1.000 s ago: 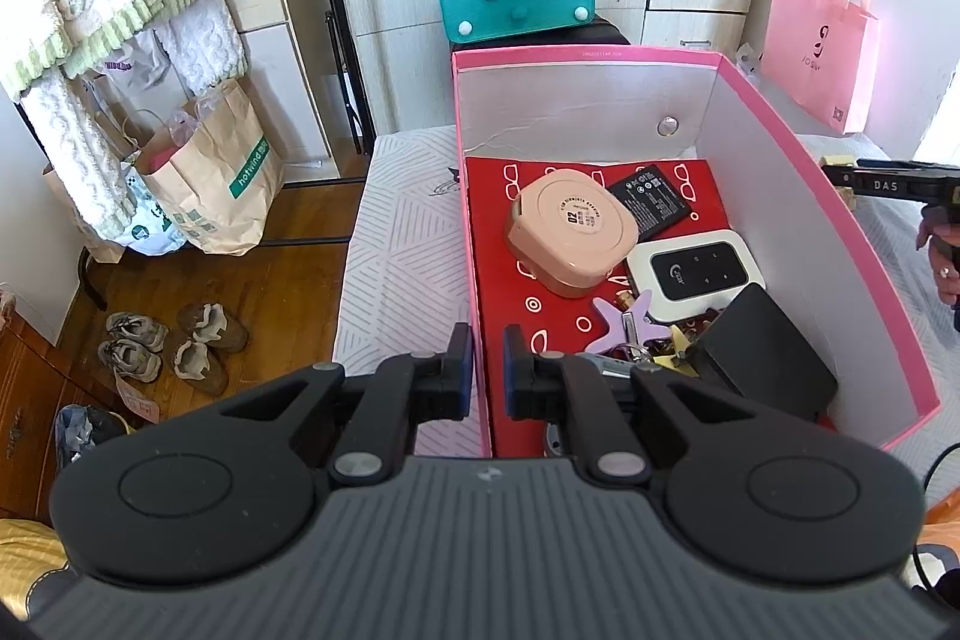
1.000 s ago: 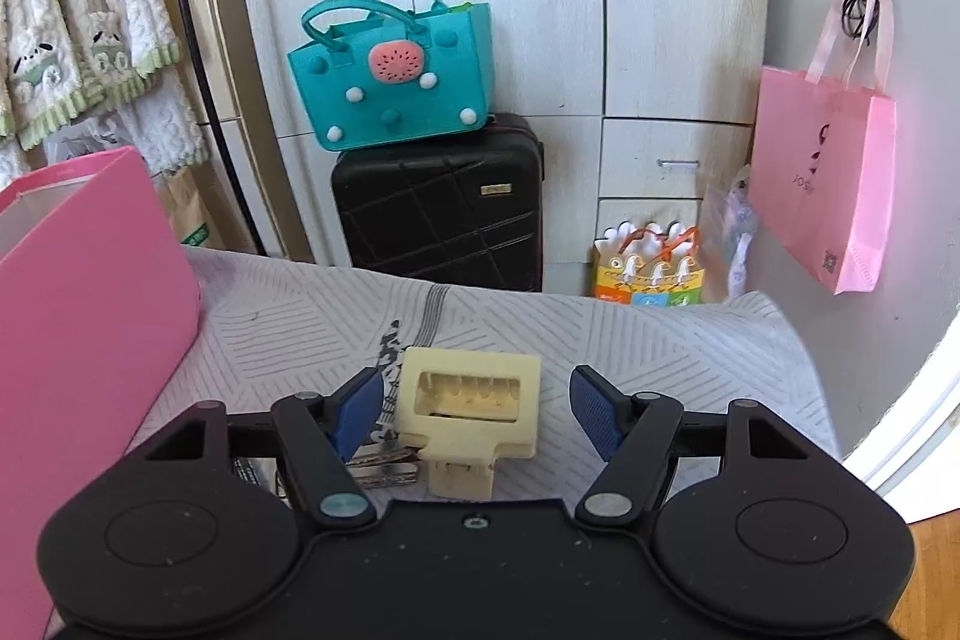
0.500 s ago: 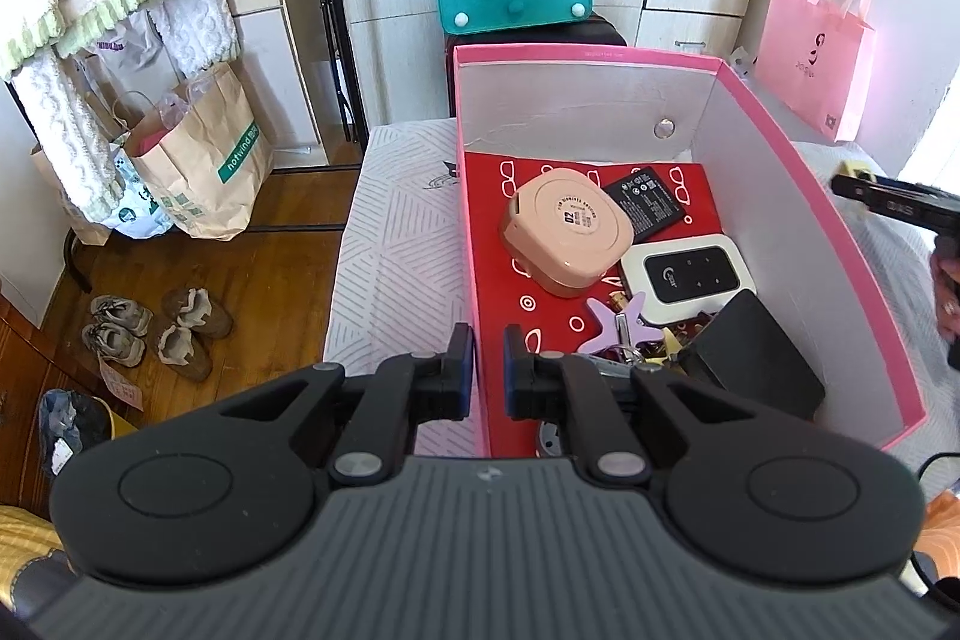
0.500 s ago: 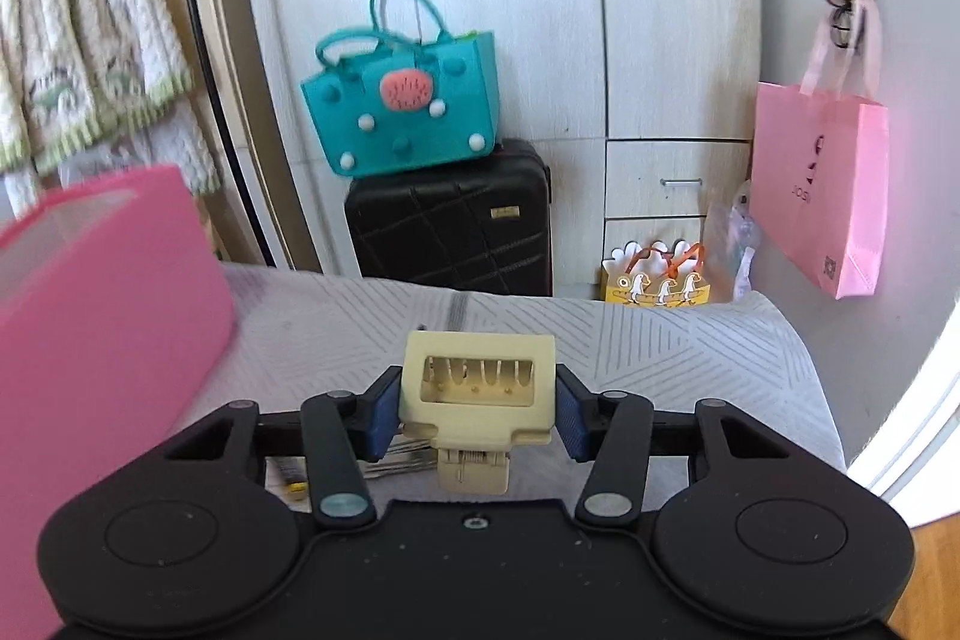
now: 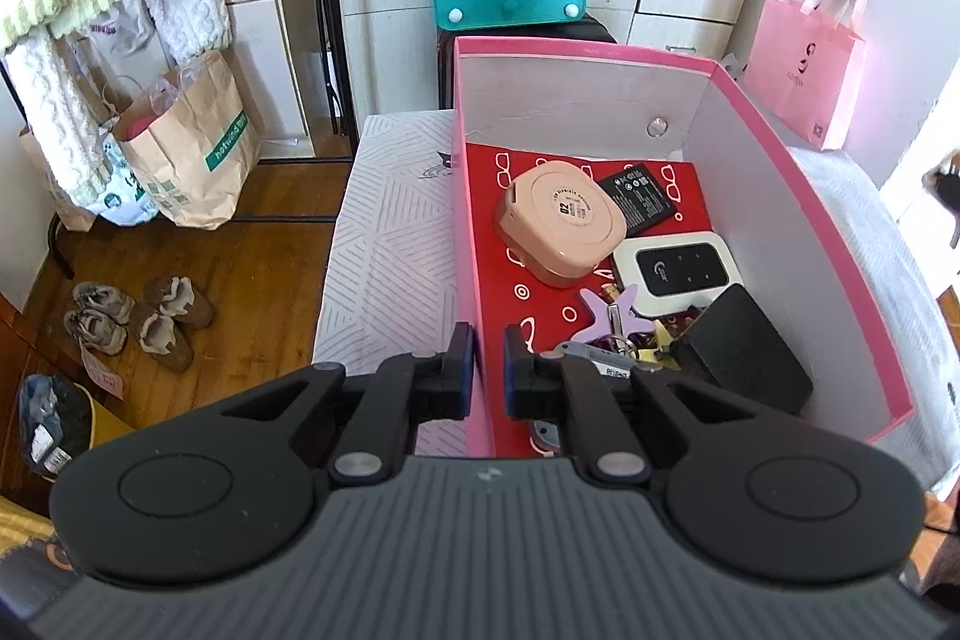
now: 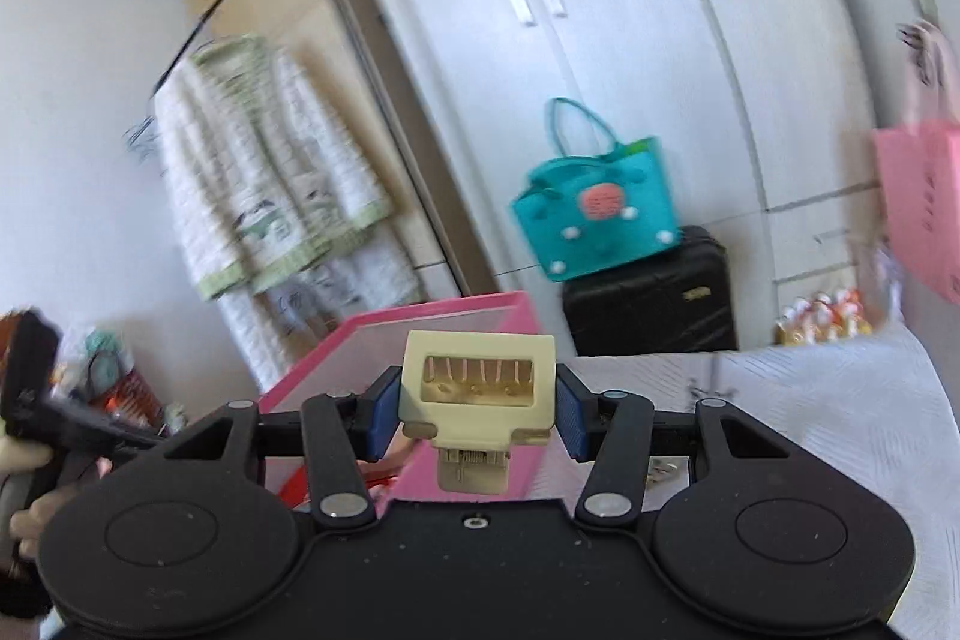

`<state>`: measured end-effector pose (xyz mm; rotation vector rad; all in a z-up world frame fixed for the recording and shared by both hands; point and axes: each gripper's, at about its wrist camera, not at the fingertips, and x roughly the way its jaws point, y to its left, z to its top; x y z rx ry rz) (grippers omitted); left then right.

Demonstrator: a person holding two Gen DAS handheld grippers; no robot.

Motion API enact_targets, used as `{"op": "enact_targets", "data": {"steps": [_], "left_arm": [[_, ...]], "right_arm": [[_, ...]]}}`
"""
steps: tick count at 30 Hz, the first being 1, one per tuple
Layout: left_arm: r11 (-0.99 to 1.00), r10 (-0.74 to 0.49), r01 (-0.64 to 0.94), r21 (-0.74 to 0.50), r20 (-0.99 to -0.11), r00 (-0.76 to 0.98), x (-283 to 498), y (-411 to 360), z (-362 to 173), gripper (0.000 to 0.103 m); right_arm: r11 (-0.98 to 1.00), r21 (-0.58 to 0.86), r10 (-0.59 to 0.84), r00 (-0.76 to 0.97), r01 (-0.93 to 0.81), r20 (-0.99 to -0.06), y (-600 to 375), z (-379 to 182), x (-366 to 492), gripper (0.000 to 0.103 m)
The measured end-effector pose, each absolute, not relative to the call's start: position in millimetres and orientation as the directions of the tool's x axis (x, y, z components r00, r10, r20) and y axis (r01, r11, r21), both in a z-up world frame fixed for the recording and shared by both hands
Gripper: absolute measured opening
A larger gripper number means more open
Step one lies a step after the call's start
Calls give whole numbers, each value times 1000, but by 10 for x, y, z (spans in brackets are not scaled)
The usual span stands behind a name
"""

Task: Organize rigid objects
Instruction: 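Carry the cream clip into the pink box and open the right tool, then move the right tool back to the table over the AA battery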

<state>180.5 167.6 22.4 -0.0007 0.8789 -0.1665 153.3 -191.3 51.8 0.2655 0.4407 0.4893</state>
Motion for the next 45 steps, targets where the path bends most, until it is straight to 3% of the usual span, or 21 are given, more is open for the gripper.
{"op": "enact_targets", "data": {"steps": [7,11,16,21,25,28,29,31,40,45], "left_arm": [[986,-102,168,17,-735,670,1717,1585,209,6],[982,-137,188,-15,-739,660,1737,1662,226,6],[979,-172,199,-51,-733,658,1740,1719,216,6],[978,-180,200,-59,-723,666,1727,1731,199,6],[977,-196,197,-84,-716,669,1719,1769,186,6],[977,-198,196,-86,-714,671,1719,1771,183,6],[977,-196,197,-82,-713,673,1717,1764,181,6],[978,-192,196,-78,-711,676,1714,1757,175,6],[980,-193,173,-101,-706,681,1721,1782,166,6],[981,-186,164,-100,-708,681,1723,1773,156,6]], "right_arm": [[811,399,585,625,-429,-518,-1159,534,1794,57],[722,523,690,527,-453,-496,-948,530,1996,57],[651,665,754,411,-365,-513,-788,283,2187,57],[709,596,703,324,-376,-633,-404,156,2424,57],[711,648,699,183,-272,-691,-266,-110,2644,57],[747,601,661,219,-285,-717,-177,-113,2667,59],[759,581,646,237,-293,-726,-152,-93,2657,64],[758,577,649,259,-303,-716,-165,-38,2634,71],[726,619,674,492,-300,-551,-945,408,2300,72],[753,586,624,607,-299,-491,-1628,544,2101,81]]}}
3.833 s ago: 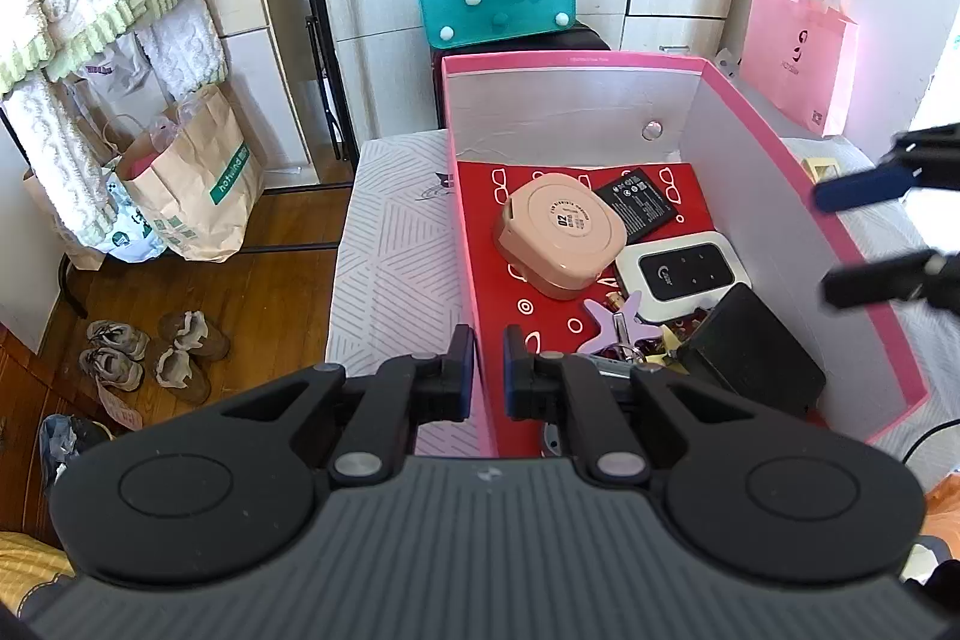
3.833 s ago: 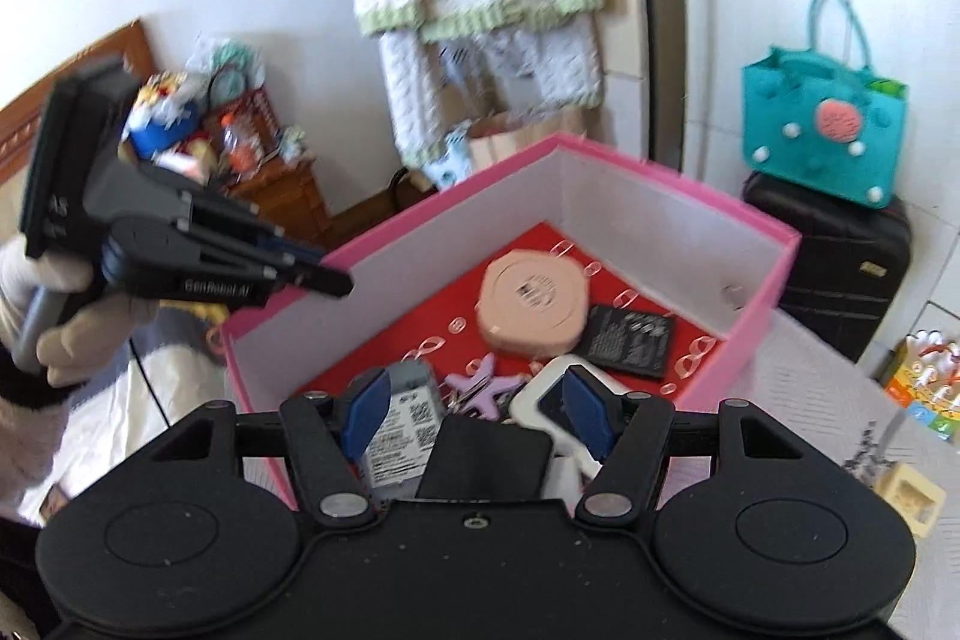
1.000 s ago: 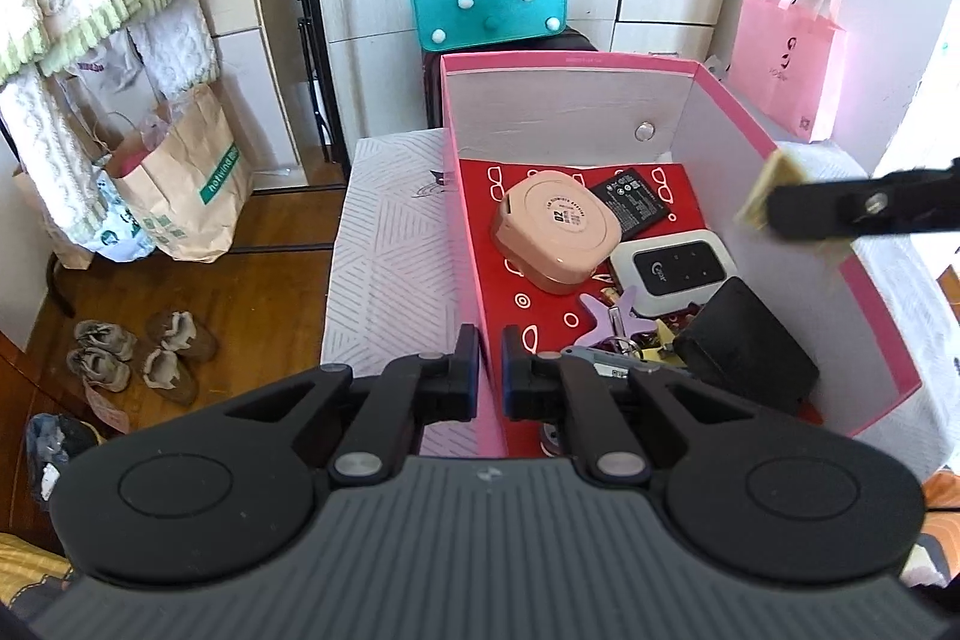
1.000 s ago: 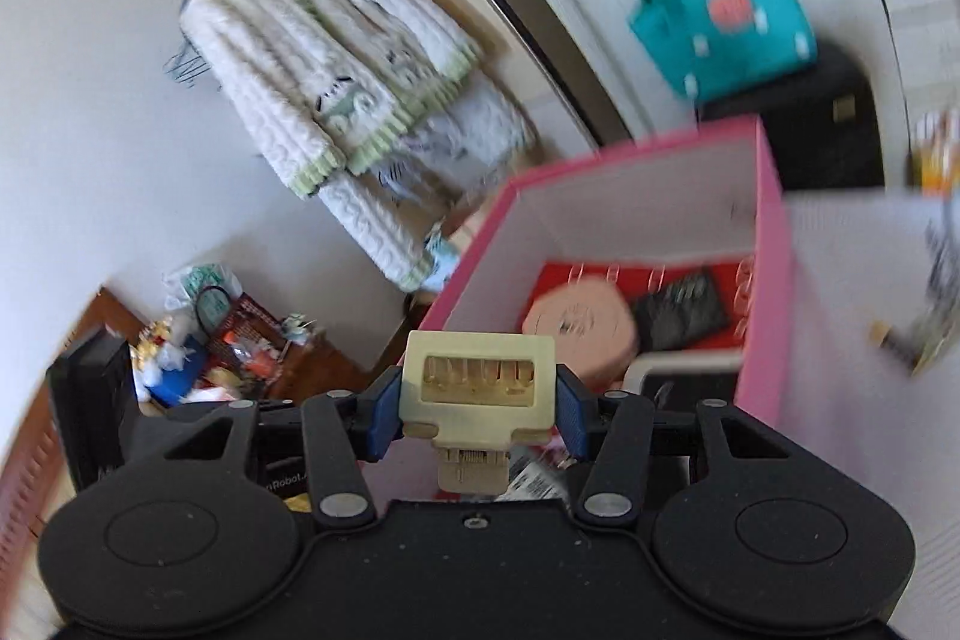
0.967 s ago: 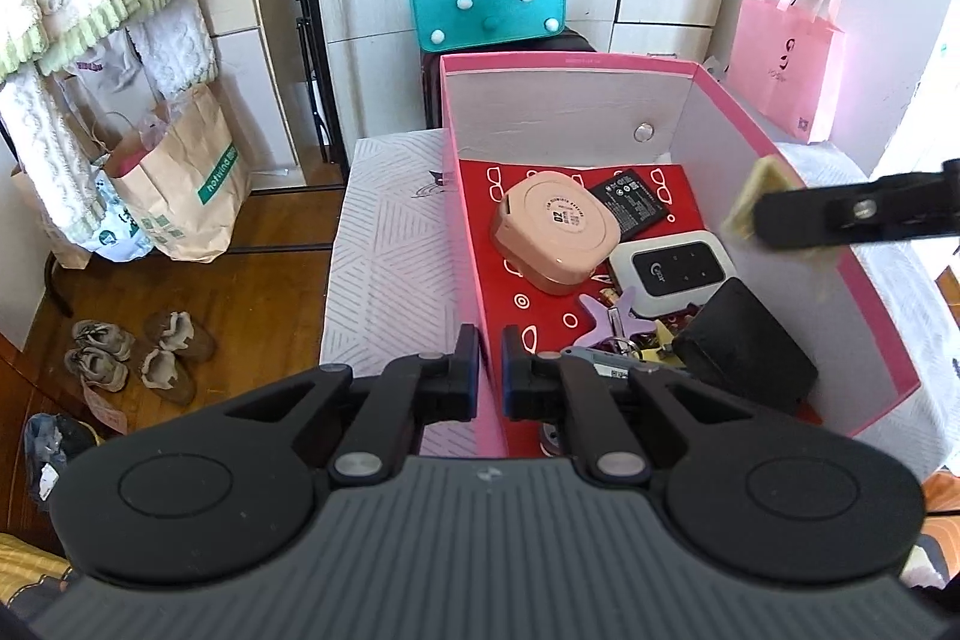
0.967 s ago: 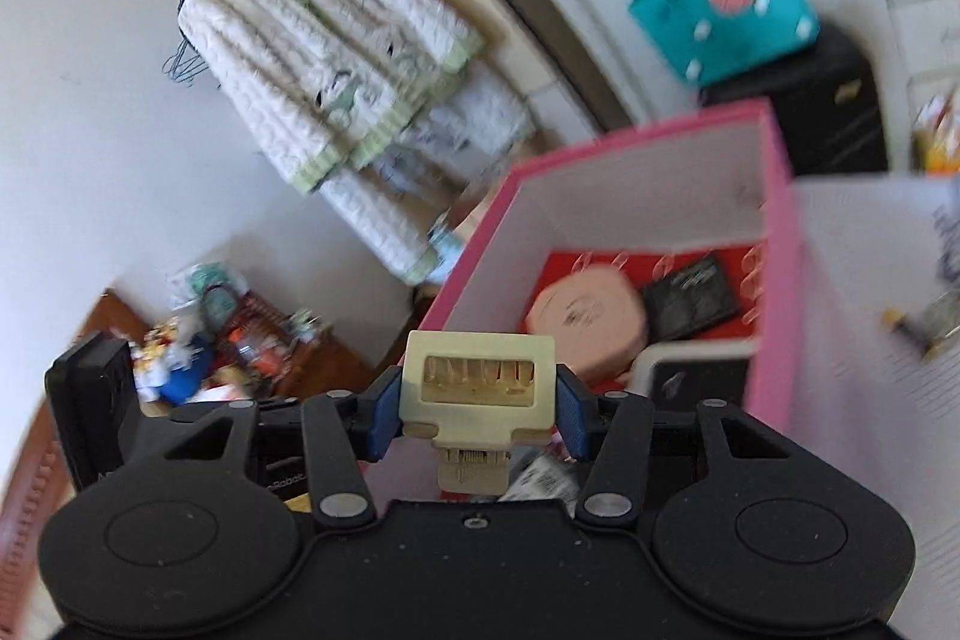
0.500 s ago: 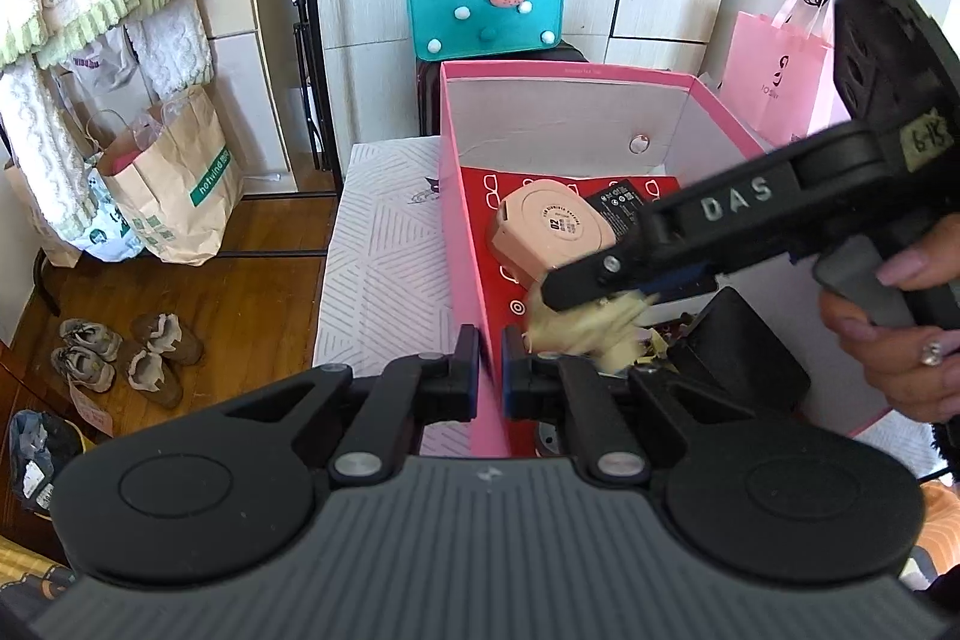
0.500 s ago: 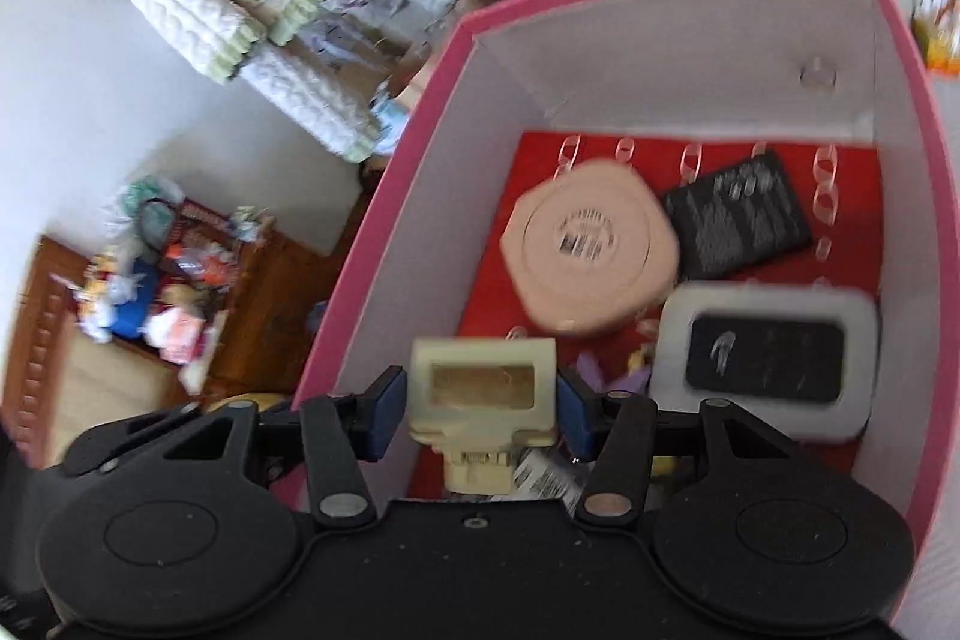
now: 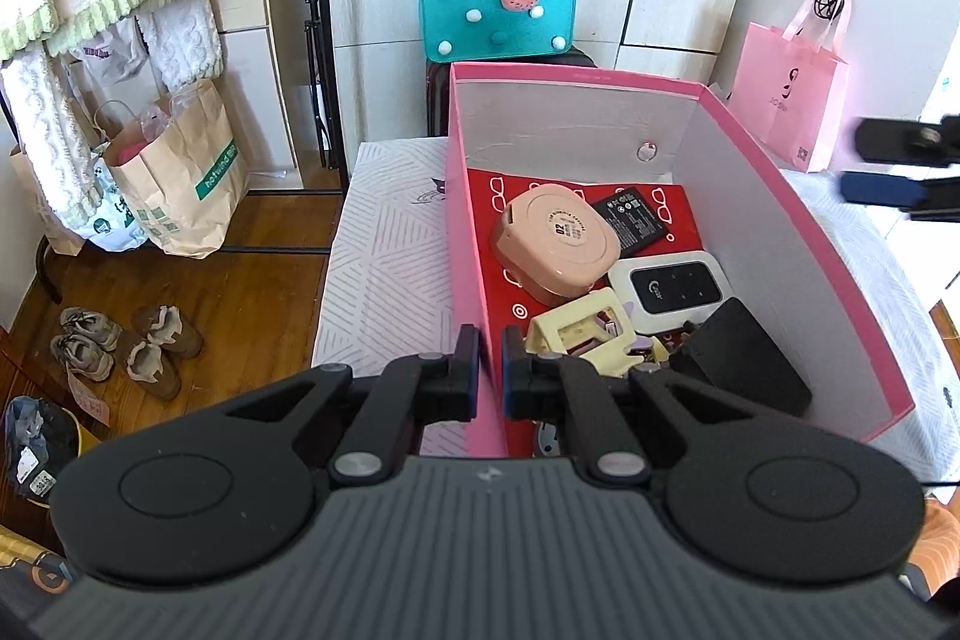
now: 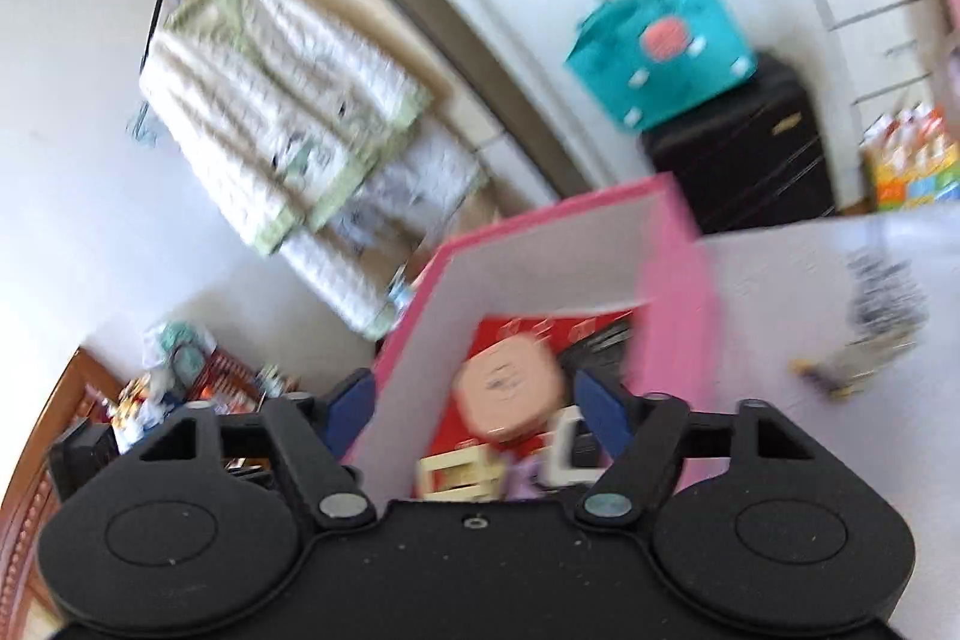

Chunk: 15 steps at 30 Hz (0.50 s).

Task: Organize rigid objects
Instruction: 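Move the right tool back to the table over the AA battery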

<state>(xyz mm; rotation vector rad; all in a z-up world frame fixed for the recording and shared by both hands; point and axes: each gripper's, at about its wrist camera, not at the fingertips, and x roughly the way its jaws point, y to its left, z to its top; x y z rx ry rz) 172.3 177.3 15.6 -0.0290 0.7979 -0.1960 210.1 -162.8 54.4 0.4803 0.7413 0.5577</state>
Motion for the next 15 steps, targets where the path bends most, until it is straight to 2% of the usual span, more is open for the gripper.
{"op": "enact_targets", "data": {"steps": [5,9,11,14,15], "left_arm": [[982,-187,151,-114,-707,682,1726,1785,150,6],[983,-184,141,-119,-713,677,1750,1789,147,6],[984,-176,136,-113,-714,678,1751,1771,145,6],[986,-167,125,-112,-716,677,1761,1755,143,6],[986,-166,122,-113,-717,677,1759,1751,142,6]], "right_arm": [[811,544,526,675,-215,-517,-2047,331,2003,81],[918,351,366,743,-187,-561,-2021,124,1976,76],[946,272,305,756,-174,-579,-1964,15,2036,57],[943,258,326,737,-211,-592,-1969,-133,2158,37],[939,259,341,726,-228,-597,-1960,-167,2207,35]]}}
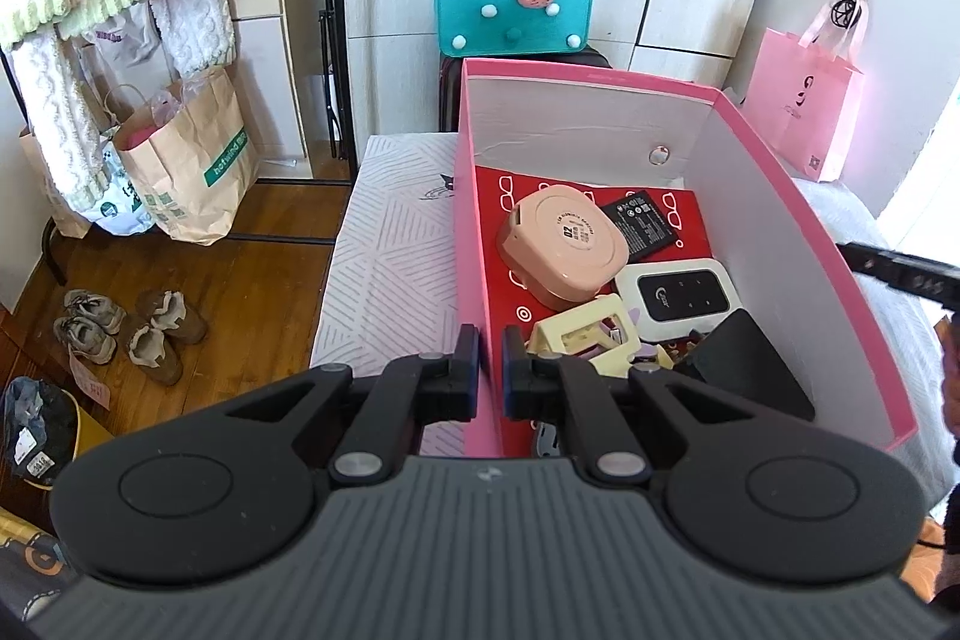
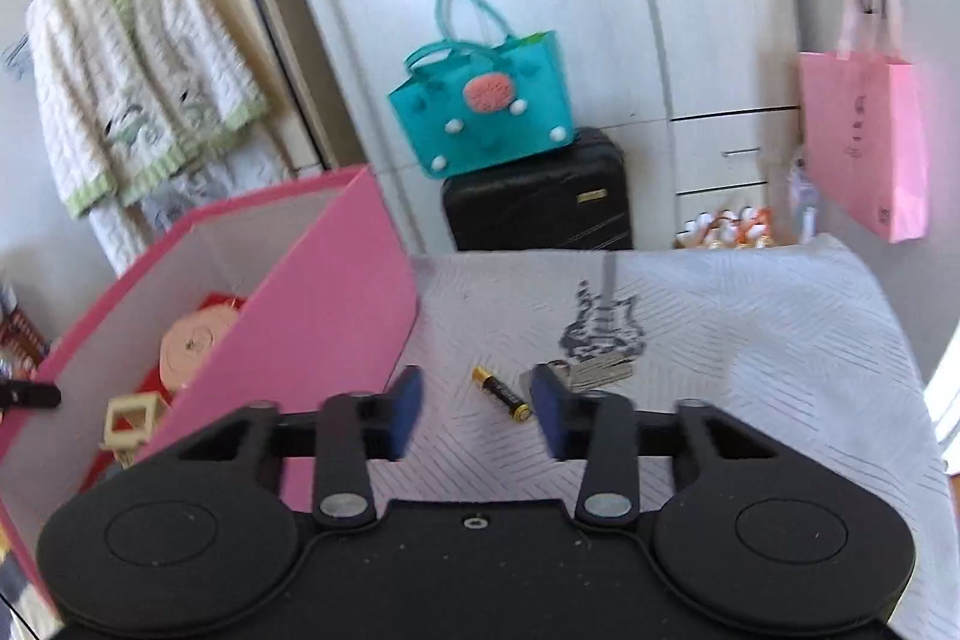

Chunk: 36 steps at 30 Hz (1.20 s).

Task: Organize rigid objects
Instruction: 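Move the right tool back to the table over the AA battery, then grasp the AA battery with the right tool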

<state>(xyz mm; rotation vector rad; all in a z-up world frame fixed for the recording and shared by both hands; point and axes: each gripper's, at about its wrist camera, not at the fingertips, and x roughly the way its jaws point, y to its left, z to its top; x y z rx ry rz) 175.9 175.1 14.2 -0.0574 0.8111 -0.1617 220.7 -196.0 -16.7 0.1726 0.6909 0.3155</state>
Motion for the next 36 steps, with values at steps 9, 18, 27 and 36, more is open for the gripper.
{"op": "enact_targets", "data": {"steps": [9,18,27,36], "left_arm": [[988,-154,92,-125,-722,675,1769,1757,145,6],[986,-155,66,-150,-722,674,1772,1779,135,6],[987,-150,60,-149,-720,677,1764,1767,125,6],[989,-139,53,-140,-722,678,1761,1743,122,6]], "right_arm": [[957,111,274,710,-268,-649,-1747,-394,2558,37],[943,39,262,665,-331,-699,-1646,-468,2484,34],[947,100,281,634,-305,-720,-1623,-452,2290,15],[967,10,188,688,-254,-701,-1517,-480,2366,18]]}}
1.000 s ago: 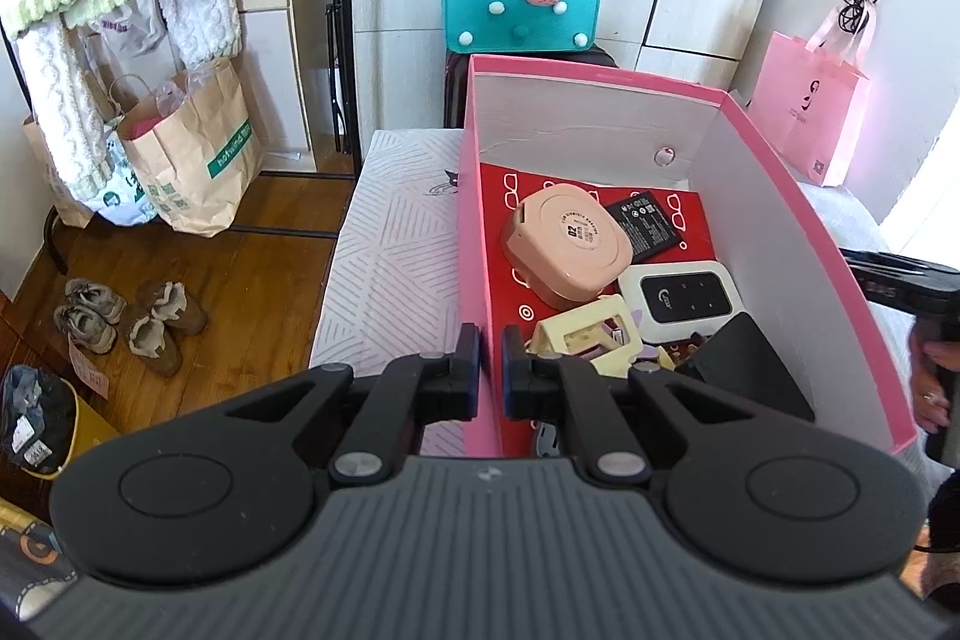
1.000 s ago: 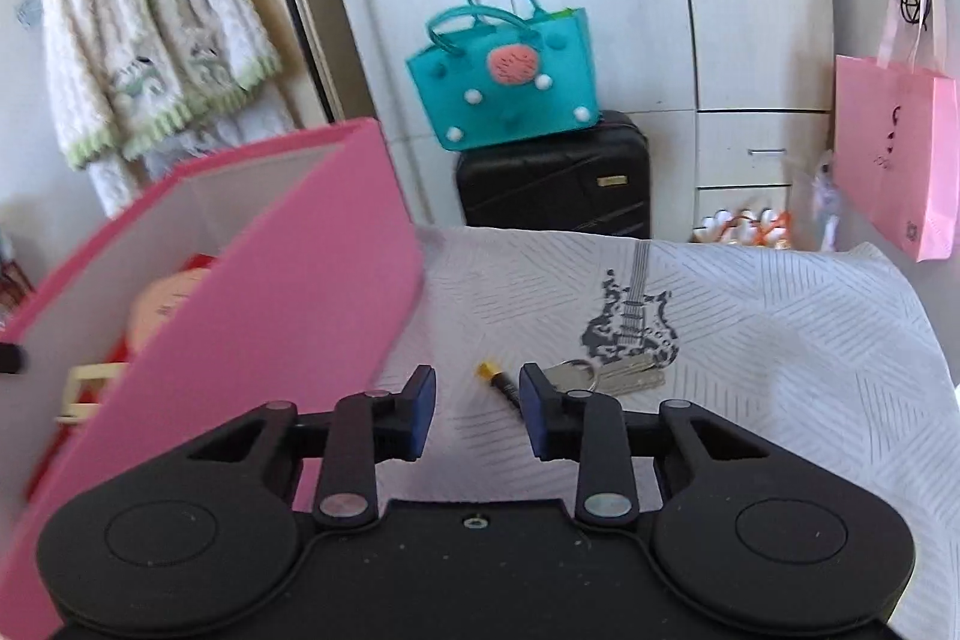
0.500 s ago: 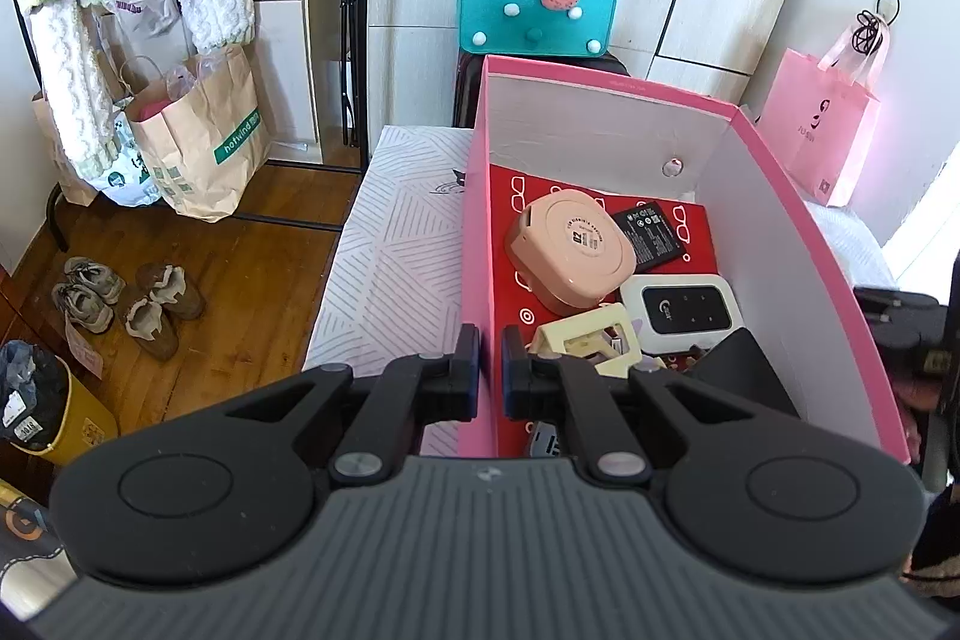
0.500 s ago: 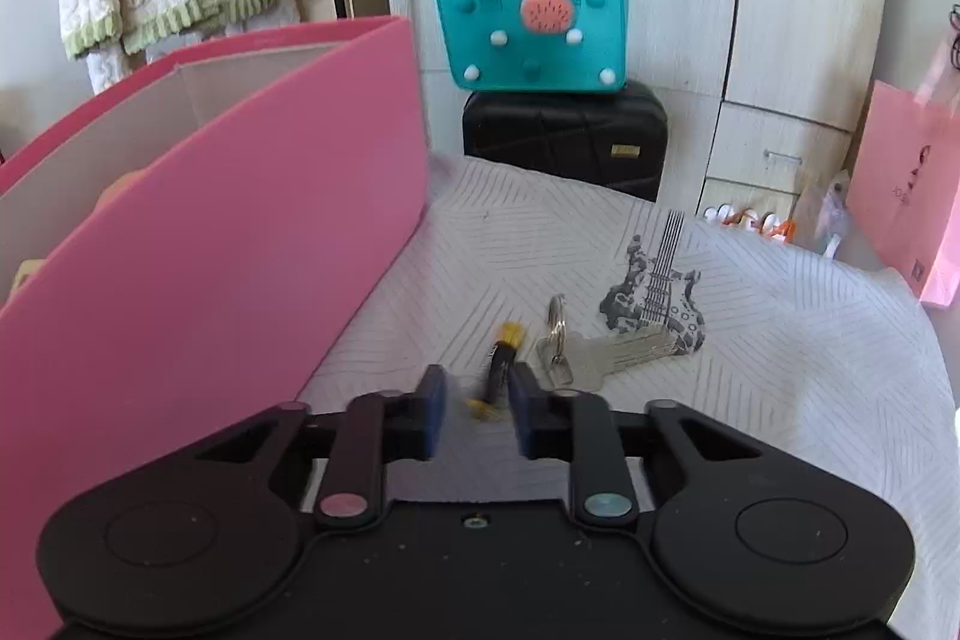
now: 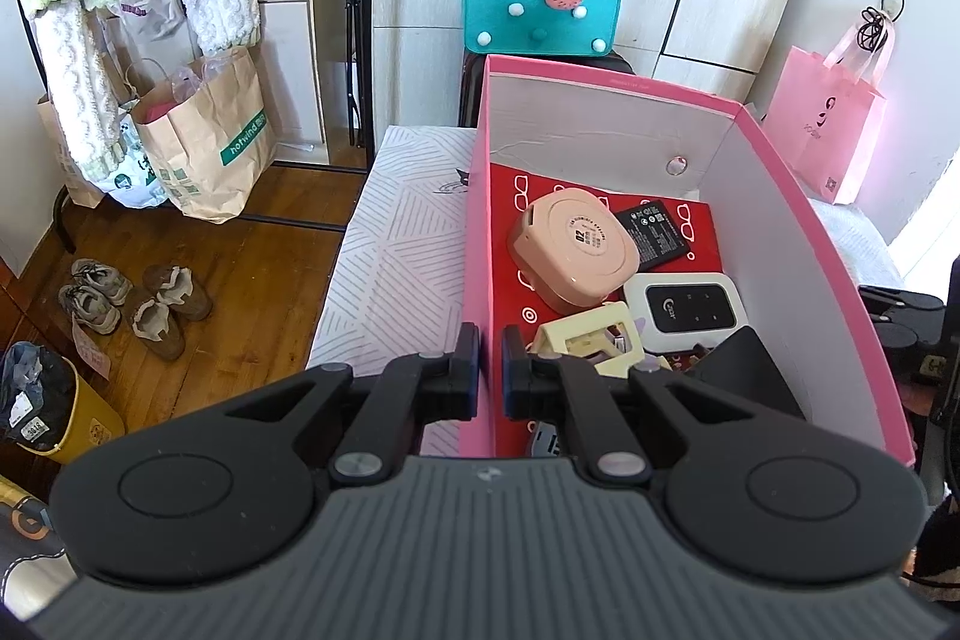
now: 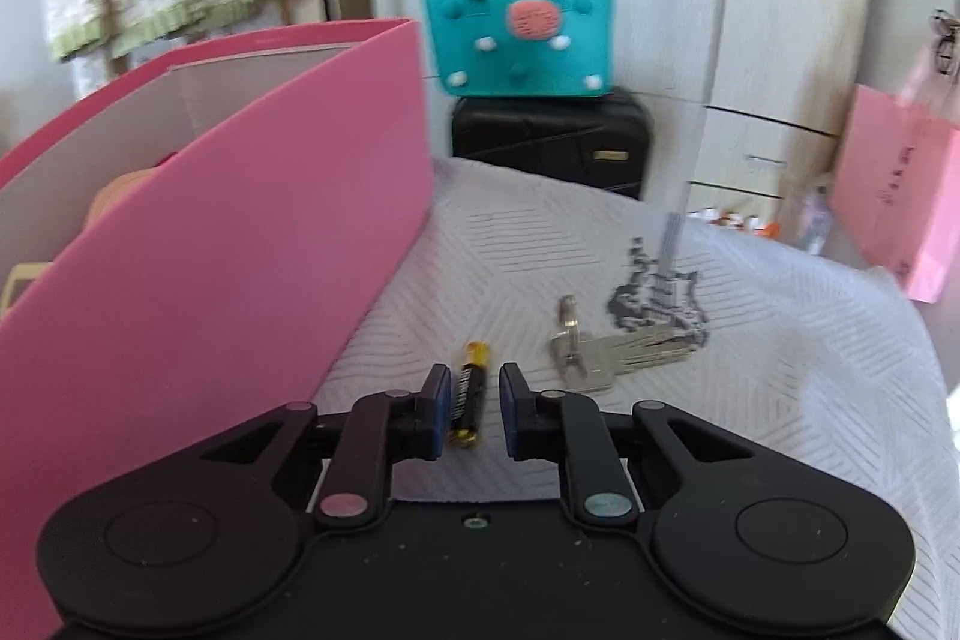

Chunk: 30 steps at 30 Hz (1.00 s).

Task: Organize rigid objects
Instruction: 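Grasp the AA battery with the right tool, then carry the AA battery into the pink box and release it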

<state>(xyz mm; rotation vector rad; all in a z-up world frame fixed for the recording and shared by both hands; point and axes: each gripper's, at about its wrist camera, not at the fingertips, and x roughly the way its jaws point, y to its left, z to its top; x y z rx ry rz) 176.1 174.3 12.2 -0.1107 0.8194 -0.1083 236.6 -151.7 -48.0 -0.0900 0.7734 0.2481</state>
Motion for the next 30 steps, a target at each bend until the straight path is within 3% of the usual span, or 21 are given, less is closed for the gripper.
{"op": "enact_targets", "data": {"steps": [2,8,14,22,26,30], "left_arm": [[987,-147,48,-155,-723,675,1762,1764,119,6],[985,-150,35,-171,-724,674,1761,1789,113,6],[985,-147,38,-166,-718,681,1759,1787,110,4],[988,-151,86,-126,-735,661,1796,1753,135,4],[990,-131,120,-70,-749,649,1813,1696,164,4],[990,-113,141,-27,-754,647,1799,1650,169,4]], "right_arm": [[966,25,201,689,-257,-696,-1542,-474,2335,11],[967,124,247,694,-224,-677,-1674,-423,2251,11],[970,134,243,733,-205,-636,-1722,-110,2123,11],[899,97,413,752,-428,-514,-1433,747,1817,11],[826,108,519,673,-553,-527,-1159,904,1746,11],[794,68,531,635,-604,-562,-909,823,1765,11]]}}
